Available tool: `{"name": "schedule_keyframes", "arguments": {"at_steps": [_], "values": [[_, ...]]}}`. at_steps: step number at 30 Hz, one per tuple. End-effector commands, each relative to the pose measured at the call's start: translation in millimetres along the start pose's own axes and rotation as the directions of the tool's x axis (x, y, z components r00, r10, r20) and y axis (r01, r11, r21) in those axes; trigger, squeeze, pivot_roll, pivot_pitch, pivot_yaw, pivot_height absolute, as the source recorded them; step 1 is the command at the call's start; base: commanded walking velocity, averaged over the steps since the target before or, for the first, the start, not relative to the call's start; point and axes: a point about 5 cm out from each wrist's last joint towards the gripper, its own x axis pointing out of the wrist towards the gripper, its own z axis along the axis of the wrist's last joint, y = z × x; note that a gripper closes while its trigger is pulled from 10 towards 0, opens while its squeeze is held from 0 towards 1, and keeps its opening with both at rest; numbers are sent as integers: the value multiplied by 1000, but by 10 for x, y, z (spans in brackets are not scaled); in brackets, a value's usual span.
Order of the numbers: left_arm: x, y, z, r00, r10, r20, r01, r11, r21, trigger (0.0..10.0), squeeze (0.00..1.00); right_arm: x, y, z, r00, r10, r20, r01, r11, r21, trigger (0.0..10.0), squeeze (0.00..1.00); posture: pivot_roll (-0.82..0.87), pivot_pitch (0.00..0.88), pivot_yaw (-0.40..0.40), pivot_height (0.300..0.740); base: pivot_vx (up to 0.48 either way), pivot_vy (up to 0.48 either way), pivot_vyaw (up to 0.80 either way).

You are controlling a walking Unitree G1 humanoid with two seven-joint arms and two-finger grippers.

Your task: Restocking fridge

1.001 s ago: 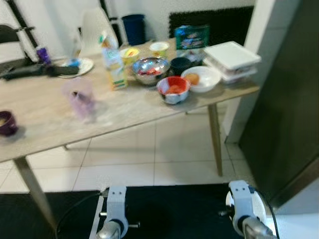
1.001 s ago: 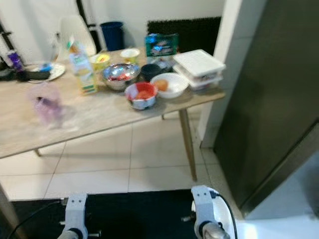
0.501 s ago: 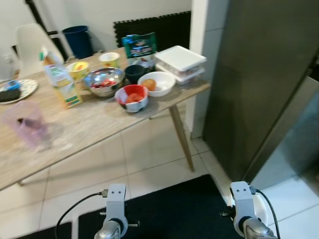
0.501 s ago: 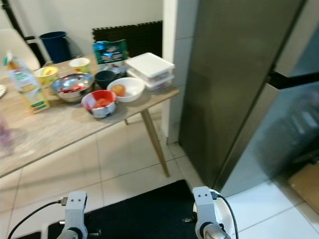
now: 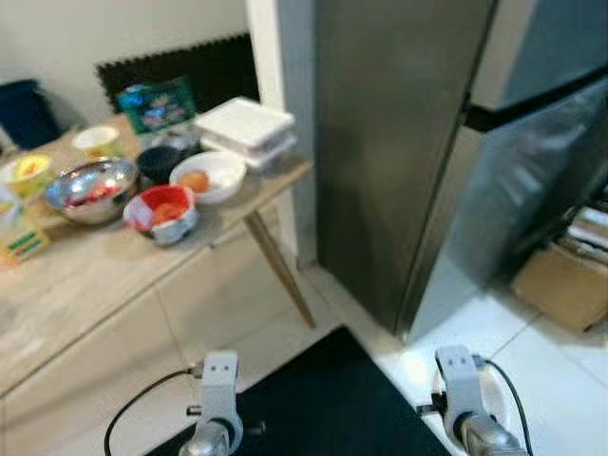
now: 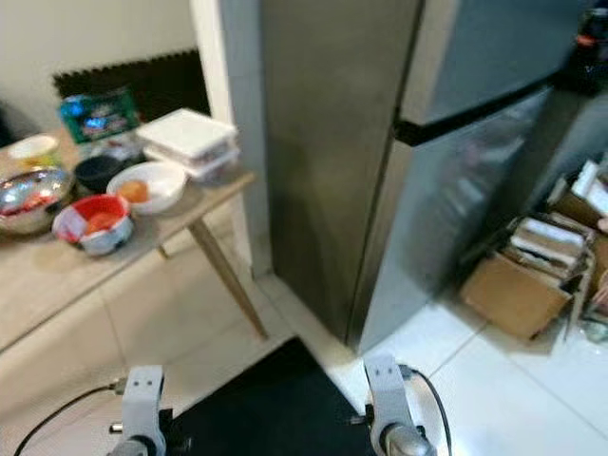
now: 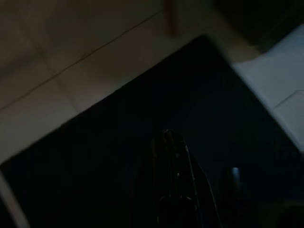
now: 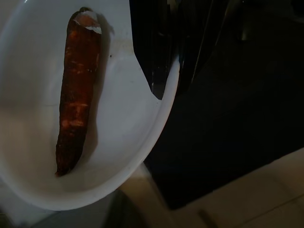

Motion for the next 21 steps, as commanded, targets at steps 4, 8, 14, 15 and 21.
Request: {"name": "schedule_keyframes", "arguments": {"at_steps": [4, 8, 14, 15, 21], "values": [[-21, 29, -56, 1000, 8, -16, -8, 1000, 3, 10000, 0, -11, -11, -46, 1000, -5, -17, 5, 1000, -6, 10000, 0, 64, 70, 36, 740, 0, 0, -800], [-17, 27, -58, 1000, 6, -22, -5, 1000, 6, 10000, 0, -10, -15, -41, 1000, -8, -16, 8, 1000, -3, 10000, 0, 57, 69, 44, 740, 0, 0, -800], [-6, 24, -67, 999, -10, -47, 11, 1000, 6, 10000, 0, -19, -49, -52, 1000, -16, -15, 16, 1000, 3, 10000, 0, 51, 66, 47, 740, 0, 0, -800], [-5, 18, -73, 998, -16, -56, 17, 1000, 10, 10000, 0, -22, -55, -59, 1000, -17, -17, 17, 1000, 3, 10000, 0, 50, 64, 47, 740, 0, 0, -800], [-11, -43, -83, 999, -28, -41, 30, 999, 37, 10000, 0, -34, -87, -89, 999, -23, -30, 23, 1000, 6, 10000, 0, 44, 54, 52, 740, 0, 0, -768]]}}
